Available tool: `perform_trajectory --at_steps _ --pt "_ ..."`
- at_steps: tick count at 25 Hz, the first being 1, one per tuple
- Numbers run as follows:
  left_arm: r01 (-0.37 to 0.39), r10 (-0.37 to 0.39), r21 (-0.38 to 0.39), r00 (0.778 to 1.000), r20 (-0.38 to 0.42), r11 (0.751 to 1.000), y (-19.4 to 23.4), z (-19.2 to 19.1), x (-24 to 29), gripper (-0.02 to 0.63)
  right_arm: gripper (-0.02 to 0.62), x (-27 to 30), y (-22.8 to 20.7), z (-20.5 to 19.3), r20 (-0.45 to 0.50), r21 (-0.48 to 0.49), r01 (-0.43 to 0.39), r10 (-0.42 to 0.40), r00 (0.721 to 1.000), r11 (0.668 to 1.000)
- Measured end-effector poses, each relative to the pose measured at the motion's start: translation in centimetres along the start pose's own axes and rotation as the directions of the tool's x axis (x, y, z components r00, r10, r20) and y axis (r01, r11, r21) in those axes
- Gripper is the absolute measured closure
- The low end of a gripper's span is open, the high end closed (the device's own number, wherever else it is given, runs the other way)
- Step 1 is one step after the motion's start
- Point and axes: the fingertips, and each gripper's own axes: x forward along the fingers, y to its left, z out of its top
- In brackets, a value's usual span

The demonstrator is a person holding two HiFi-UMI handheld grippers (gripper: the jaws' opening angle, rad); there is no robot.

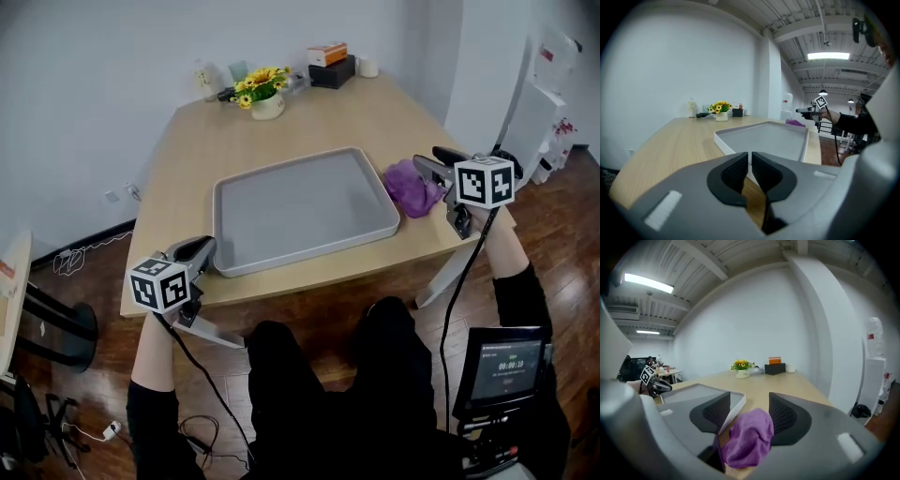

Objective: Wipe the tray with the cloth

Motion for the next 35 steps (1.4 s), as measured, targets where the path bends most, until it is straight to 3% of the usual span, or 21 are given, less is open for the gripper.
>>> perform_trajectory --at_steps 7,10,11,13,15,17,18,21,24,26,28,35 --pt "-0.029 0.029 -0.018 1.000 0.010 0.999 1.0 -0.2 0.1 0.600 0.361 -2.0 2.1 4.6 0.154 -0.030 0.002 0.003 0.988 1.000" --pt "-0.118 0.126 -0.060 0.982 0.143 0.991 1.6 2.5 -2.3 0.598 0.402 -3.3 4.2 6.3 0.245 -0.057 -0.020 0.034 0.969 0.998" --pt "-0.155 0.170 -0.080 0.959 0.228 0.985 1.6 4.4 -3.7 0.598 0.413 -3.8 5.0 6.9 0.282 -0.073 -0.029 0.048 0.958 0.997" --pt "-0.217 0.239 -0.100 0.884 0.402 0.971 0.8 8.9 -7.0 0.598 0.444 -4.7 6.9 8.2 0.358 -0.110 -0.045 0.082 0.930 0.993" --pt "-0.267 0.257 -0.060 0.801 0.541 0.962 -1.3 12.9 -9.8 0.598 0.467 -5.3 9.4 9.2 0.426 -0.144 -0.059 0.115 0.897 0.988" --pt "-0.321 0.236 0.023 0.740 0.630 0.947 -4.2 15.7 -11.2 0.600 0.485 -5.8 12.1 9.3 0.471 -0.172 -0.075 0.149 0.869 0.982" --pt "-0.348 0.220 0.069 0.722 0.656 0.935 -5.7 16.6 -11.4 0.600 0.485 -5.8 13.5 9.1 0.482 -0.183 -0.088 0.167 0.860 0.979" --pt "-0.404 0.182 0.171 0.697 0.693 0.898 -9.4 18.0 -10.5 0.600 0.480 -5.9 16.9 8.3 0.526 -0.196 -0.118 0.206 0.825 0.973" --pt "-0.418 0.171 0.172 0.664 0.728 0.892 -11.3 18.8 -9.7 0.600 0.513 -6.7 19.4 8.7 0.610 -0.257 -0.037 0.192 0.769 0.966" --pt "-0.405 0.168 0.155 0.656 0.736 0.901 -11.8 18.9 -9.1 0.600 0.534 -7.1 20.9 8.8 0.648 -0.300 0.017 0.191 0.737 0.954" --pt "-0.391 0.159 0.159 0.665 0.730 0.907 -12.2 18.6 -8.3 0.600 0.535 -7.1 21.8 8.7 0.660 -0.322 0.039 0.195 0.726 0.946" --pt "-0.389 0.141 0.194 0.683 0.717 0.901 -13.4 17.3 -7.1 0.600 0.540 -6.5 21.3 8.2 0.642 -0.318 0.042 0.183 0.744 0.947"
